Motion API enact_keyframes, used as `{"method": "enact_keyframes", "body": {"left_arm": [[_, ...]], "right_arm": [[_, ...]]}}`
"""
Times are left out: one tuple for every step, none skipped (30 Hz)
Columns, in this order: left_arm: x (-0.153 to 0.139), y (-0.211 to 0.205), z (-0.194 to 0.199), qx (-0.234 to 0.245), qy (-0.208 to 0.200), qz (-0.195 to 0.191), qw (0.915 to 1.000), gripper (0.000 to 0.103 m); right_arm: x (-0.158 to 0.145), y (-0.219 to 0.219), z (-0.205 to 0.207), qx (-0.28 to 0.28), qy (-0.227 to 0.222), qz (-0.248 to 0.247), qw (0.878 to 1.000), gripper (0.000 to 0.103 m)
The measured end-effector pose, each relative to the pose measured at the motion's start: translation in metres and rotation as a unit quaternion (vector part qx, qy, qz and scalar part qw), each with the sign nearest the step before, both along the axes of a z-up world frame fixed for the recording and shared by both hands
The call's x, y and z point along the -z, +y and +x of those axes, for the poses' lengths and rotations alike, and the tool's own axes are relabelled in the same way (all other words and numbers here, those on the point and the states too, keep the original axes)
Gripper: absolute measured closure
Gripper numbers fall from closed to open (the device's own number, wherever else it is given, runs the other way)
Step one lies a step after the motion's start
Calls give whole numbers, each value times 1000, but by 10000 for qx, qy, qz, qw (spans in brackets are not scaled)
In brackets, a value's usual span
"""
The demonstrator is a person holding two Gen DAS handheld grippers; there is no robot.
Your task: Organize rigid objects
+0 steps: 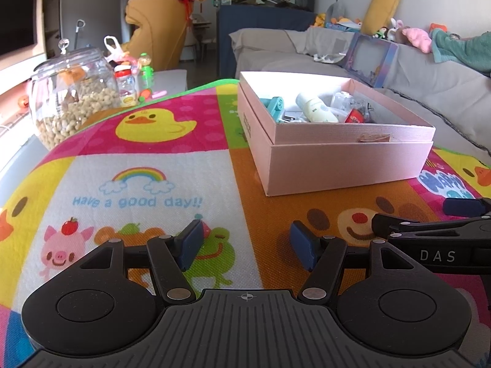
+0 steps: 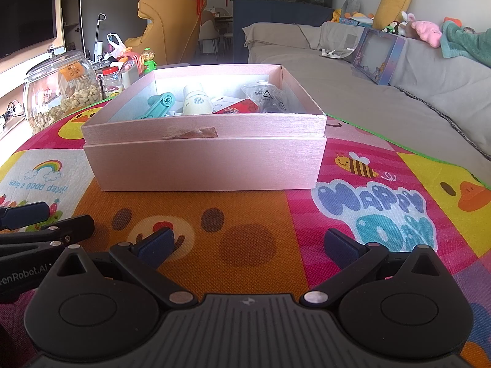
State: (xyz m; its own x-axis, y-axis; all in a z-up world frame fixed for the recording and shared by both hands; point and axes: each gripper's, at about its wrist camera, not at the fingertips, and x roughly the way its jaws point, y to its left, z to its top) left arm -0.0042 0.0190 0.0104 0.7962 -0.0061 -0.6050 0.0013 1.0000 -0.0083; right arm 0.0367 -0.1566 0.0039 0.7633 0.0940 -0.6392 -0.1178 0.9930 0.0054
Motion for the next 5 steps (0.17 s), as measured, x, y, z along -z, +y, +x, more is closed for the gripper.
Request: {"method": "enact_keyframes", "body": {"left_arm": [[0,0,0,0,0,6,10000,35],[0,1,0,0,-1,5,10000,35],[0,1,0,1,-2,11,10000,35],[0,1,0,0,-3,14,10000,35],[0,1,0,-1,-3,17,10000,35]], "right_arm": [[0,0,0,0,0,1,10000,0],[0,0,0,0,0,1,10000,0],[0,0,0,0,0,0,10000,0],[0,0,0,0,0,0,10000,0],[0,0,0,0,1,1,10000,0]]}}
